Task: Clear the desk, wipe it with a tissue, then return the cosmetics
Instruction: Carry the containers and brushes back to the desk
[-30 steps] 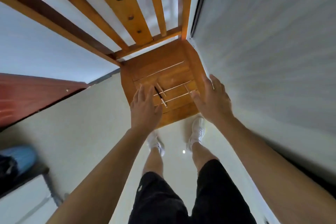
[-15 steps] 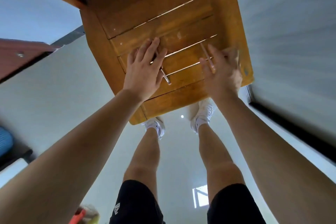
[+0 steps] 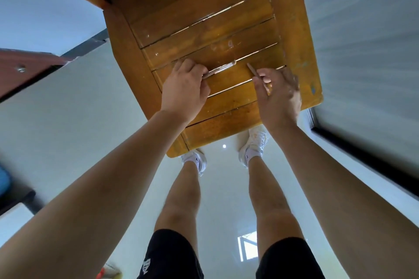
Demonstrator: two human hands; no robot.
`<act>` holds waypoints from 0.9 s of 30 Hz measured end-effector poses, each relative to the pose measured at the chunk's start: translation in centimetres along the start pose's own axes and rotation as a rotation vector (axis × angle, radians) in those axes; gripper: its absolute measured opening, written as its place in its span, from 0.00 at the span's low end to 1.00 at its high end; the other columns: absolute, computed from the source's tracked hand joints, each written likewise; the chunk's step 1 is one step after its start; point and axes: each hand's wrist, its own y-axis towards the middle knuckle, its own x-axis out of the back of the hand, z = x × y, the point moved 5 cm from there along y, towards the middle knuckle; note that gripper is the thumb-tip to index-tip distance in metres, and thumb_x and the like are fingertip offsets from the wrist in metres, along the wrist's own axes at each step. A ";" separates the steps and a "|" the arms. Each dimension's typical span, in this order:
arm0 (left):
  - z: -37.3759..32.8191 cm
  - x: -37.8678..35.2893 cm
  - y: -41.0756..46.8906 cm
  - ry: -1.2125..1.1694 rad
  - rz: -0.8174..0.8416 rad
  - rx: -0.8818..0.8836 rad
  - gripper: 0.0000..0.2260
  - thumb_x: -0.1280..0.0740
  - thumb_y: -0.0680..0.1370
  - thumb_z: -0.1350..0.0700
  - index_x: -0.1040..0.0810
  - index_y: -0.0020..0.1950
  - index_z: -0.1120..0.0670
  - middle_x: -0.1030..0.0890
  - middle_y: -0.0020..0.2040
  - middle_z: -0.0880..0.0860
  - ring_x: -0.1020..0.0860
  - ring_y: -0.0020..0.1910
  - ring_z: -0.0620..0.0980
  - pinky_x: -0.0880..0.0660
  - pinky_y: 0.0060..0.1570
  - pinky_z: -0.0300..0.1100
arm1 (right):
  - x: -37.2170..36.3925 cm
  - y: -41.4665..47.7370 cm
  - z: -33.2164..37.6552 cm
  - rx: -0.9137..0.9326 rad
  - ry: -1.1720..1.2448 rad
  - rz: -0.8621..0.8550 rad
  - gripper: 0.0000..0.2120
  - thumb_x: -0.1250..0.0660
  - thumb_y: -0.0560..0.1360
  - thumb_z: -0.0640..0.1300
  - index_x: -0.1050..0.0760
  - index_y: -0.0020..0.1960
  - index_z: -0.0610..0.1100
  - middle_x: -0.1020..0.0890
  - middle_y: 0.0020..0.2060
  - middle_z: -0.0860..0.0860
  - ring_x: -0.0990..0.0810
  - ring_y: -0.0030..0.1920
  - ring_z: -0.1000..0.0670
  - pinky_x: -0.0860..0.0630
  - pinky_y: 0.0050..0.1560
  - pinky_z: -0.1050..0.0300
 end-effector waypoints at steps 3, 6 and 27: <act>0.2 0.1 -0.1 -0.045 0.002 0.069 0.11 0.34 0.79 0.58 0.18 0.60 0.56 0.19 0.53 0.54 0.24 0.53 0.51 0.32 0.49 0.36 | 0.0 -0.7 0.5 -0.004 0.018 0.078 0.10 0.33 0.80 0.51 0.19 0.60 0.50 0.20 0.57 0.51 0.22 0.57 0.47 0.26 0.46 0.56; 0.6 0.3 -0.3 -0.100 -0.009 0.120 0.11 0.35 0.80 0.57 0.18 0.61 0.56 0.18 0.51 0.53 0.22 0.49 0.49 0.29 0.49 0.36 | 0.2 -1.2 0.8 0.005 0.016 0.110 0.11 0.33 0.81 0.50 0.19 0.60 0.49 0.19 0.57 0.50 0.21 0.55 0.47 0.23 0.48 0.54; -6.5 33.2 -13.2 -0.500 -0.700 0.571 0.11 0.32 0.79 0.55 0.17 0.59 0.56 0.16 0.51 0.51 0.19 0.48 0.47 0.24 0.54 0.39 | 21.2 -7.0 23.4 0.316 0.325 0.062 0.13 0.35 0.80 0.58 0.21 0.59 0.54 0.18 0.49 0.59 0.20 0.47 0.58 0.22 0.44 0.65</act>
